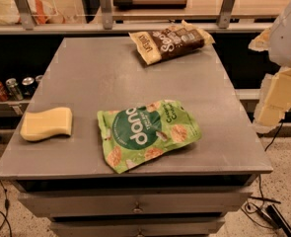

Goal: Move green rice chip bag near brown chip bag

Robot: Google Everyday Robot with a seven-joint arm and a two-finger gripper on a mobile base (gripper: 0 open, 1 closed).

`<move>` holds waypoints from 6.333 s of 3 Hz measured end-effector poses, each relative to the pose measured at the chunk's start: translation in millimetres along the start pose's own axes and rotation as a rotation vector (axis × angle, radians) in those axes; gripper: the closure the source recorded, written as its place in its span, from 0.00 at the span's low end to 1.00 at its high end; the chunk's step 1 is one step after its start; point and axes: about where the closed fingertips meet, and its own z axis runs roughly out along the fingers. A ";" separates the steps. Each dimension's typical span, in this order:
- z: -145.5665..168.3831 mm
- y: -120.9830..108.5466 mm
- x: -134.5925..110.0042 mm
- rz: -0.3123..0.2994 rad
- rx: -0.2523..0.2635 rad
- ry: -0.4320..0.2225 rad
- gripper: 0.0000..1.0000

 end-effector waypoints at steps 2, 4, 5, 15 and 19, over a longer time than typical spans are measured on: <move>5.5 0.0 -11.9 -0.023 -0.020 -0.053 0.00; 79.2 12.9 -100.5 -0.176 -0.191 -0.286 0.00; 115.1 26.1 -141.0 -0.246 -0.249 -0.324 0.00; 74.0 -46.6 -120.7 -0.161 0.033 -0.190 1.00; 76.1 -196.1 -96.6 -0.138 0.250 -0.086 1.00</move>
Offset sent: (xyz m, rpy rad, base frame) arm 0.0104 0.0306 -0.0123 0.1269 0.0267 0.1060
